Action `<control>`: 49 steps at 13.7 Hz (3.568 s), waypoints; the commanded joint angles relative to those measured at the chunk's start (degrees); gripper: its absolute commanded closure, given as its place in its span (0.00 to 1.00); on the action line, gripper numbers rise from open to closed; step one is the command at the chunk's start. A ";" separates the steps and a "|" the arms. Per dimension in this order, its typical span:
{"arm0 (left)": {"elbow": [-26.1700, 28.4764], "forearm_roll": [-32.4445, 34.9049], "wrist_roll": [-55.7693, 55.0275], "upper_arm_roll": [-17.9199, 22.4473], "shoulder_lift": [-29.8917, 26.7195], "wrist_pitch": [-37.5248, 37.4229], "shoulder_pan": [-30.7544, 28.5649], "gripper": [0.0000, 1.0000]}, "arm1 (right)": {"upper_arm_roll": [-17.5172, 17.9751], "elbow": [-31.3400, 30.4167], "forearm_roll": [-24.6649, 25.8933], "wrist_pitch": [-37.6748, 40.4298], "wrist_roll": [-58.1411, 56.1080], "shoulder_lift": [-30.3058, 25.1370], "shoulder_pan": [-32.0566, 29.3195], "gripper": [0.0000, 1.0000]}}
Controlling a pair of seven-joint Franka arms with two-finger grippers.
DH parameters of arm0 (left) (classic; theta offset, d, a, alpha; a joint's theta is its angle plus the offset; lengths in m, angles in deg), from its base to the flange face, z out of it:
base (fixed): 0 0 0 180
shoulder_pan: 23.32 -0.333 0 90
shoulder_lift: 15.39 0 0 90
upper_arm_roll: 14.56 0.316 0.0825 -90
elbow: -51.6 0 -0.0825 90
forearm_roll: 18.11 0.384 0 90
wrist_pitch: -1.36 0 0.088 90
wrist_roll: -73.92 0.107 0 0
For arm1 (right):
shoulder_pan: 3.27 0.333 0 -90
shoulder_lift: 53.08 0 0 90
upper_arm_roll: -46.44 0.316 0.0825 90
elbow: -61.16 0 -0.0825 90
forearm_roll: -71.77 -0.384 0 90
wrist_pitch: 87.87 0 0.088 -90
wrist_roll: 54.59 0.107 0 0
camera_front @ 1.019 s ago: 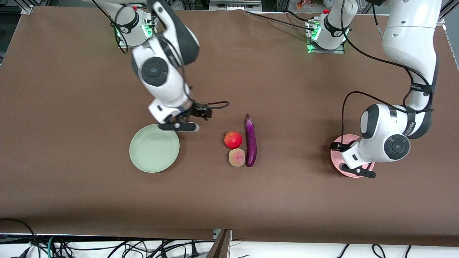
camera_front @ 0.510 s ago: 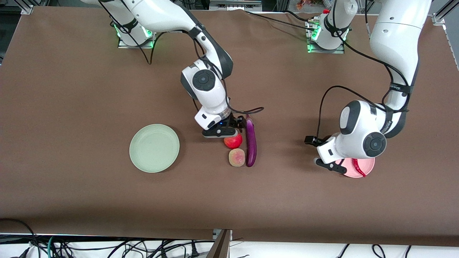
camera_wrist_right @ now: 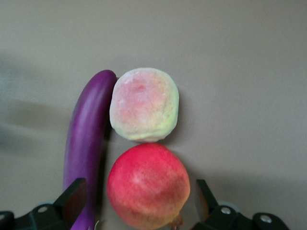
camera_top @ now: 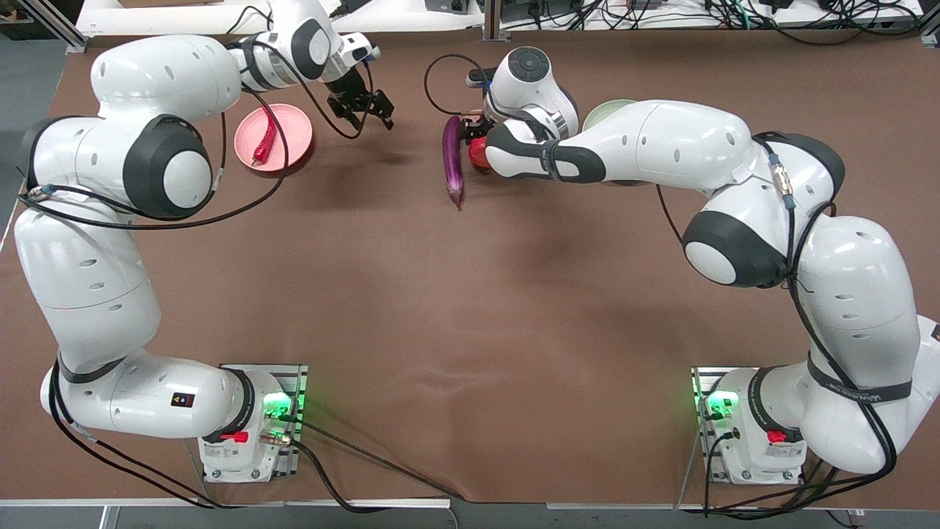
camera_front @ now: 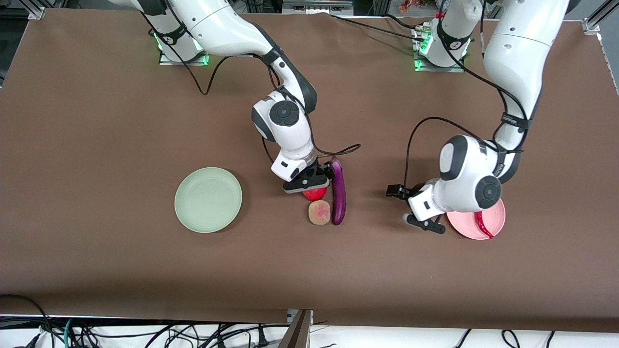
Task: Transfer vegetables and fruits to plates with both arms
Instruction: 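Grasp the eggplant with the left gripper while the right gripper grasps the apple, then lift the eggplant with the left gripper while the right gripper places the apple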
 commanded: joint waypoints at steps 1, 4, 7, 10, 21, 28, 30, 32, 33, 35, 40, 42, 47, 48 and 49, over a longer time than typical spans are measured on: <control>-1.08 -1.24 0.11 0.23 1.06 0.58 0.59 0.00 | -0.01 1.70 0.84 -1.62 -0.91 2.57 0.09 0.00; -1.08 -1.06 -0.42 0.32 1.07 1.10 0.86 0.00 | -0.01 1.17 0.66 -1.62 -0.29 3.19 0.35 0.00; -1.08 -1.15 -0.50 0.32 1.07 1.19 0.86 0.00 | -0.01 1.17 0.23 -1.53 -0.38 3.19 0.27 0.10; -1.16 -1.06 -0.50 0.23 0.89 1.19 0.86 0.00 | -0.01 1.17 0.05 -1.45 -0.64 2.93 -0.17 0.49; -3.97 -1.07 -18.41 -0.92 2.98 3.81 10.41 0.00 | -4.66 -14.79 -0.04 15.96 -23.37 -15.86 -7.45 0.72; -3.19 -0.45 -28.46 -0.39 9.85 21.84 16.94 0.00 | -6.60 -26.23 -0.13 9.75 -38.35 -18.88 -18.27 0.44; -2.84 1.65 -27.49 -0.12 9.51 21.76 16.41 0.83 | -6.60 -29.05 -0.22 4.02 -38.08 -18.00 -18.63 0.23; -2.83 2.54 -27.57 -0.04 9.33 21.67 16.50 1.00 | -6.60 -29.06 -0.65 4.96 -37.73 -18.87 -19.07 0.01; -2.57 2.54 -27.57 -0.03 9.15 21.50 16.33 1.00 | -6.52 -28.54 -1.52 7.06 -37.73 -19.74 -19.07 0.01; -1.87 2.89 -27.49 0.66 7.75 20.19 16.15 1.00 | -6.34 -27.13 -6.34 11.11 -37.56 -21.06 -18.98 0.00; -2.75 16.59 -27.40 6.63 -1.38 3.85 15.01 1.00 | -5.73 -26.25 -10.06 15.85 -33.52 -24.93 -18.45 0.00; -2.75 19.31 -26.52 7.87 -3.84 -3.77 13.26 1.00 | -5.55 -24.68 -10.06 19.72 -32.90 -26.25 -18.45 0.00; -2.22 27.67 -19.00 10.78 -3.42 -16.65 6.42 1.00 | -5.46 -18.70 -9.71 27.73 -26.06 -27.05 -17.05 0.00; -2.22 27.76 -15.57 10.78 -3.24 -16.56 4.57 1.00 | -5.46 -18.34 -9.71 27.56 -22.82 -26.61 -15.83 0.00; -2.48 27.76 -11.97 10.78 -2.63 -16.13 2.37 1.00 | -5.46 -18.08 -9.45 26.95 -18.79 -26.17 -13.99 0.00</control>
